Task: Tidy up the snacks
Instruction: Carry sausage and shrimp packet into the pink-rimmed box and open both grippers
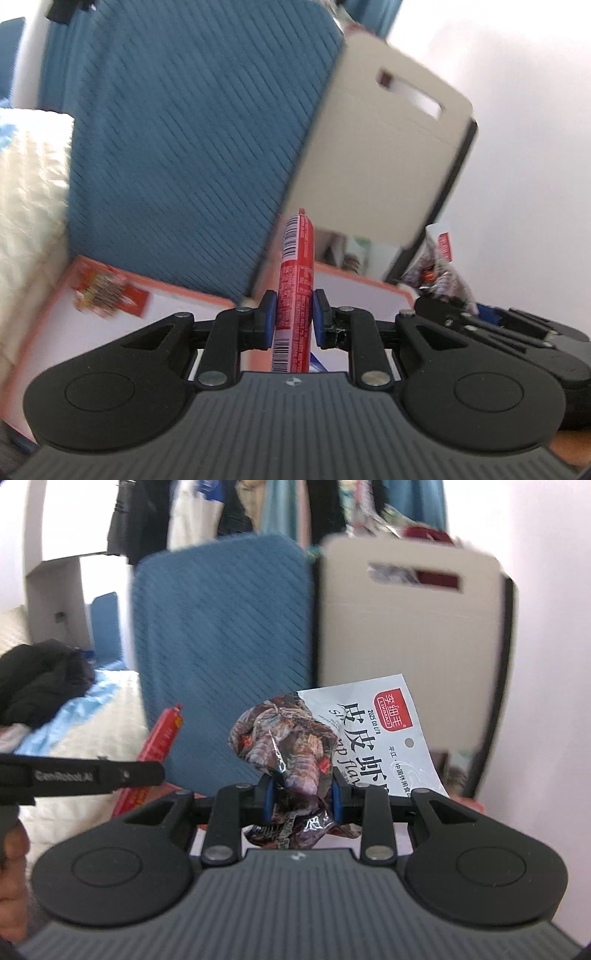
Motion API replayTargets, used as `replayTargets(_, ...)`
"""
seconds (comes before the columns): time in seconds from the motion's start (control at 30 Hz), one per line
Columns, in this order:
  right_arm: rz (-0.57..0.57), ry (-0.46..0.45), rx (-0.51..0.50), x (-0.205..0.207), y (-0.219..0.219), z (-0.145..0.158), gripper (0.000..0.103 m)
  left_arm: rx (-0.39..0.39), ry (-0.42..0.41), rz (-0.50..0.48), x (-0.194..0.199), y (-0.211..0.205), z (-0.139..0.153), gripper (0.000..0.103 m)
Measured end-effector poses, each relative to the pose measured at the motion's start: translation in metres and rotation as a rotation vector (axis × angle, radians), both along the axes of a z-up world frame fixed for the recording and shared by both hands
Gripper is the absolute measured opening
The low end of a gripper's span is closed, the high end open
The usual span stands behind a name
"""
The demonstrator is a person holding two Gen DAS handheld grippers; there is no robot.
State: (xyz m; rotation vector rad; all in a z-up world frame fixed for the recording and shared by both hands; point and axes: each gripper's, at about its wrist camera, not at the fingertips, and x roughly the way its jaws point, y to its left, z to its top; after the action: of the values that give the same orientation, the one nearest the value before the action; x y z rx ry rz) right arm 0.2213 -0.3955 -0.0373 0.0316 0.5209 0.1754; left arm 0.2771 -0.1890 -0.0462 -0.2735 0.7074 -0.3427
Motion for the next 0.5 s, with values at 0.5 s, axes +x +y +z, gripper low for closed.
replayTargets(0.5,-0.138,0.199,0.046,0.004,-0.071,-0.091,0.034,0.067,0.136,-0.12,0.015,-0.071,-0.07,0.024)
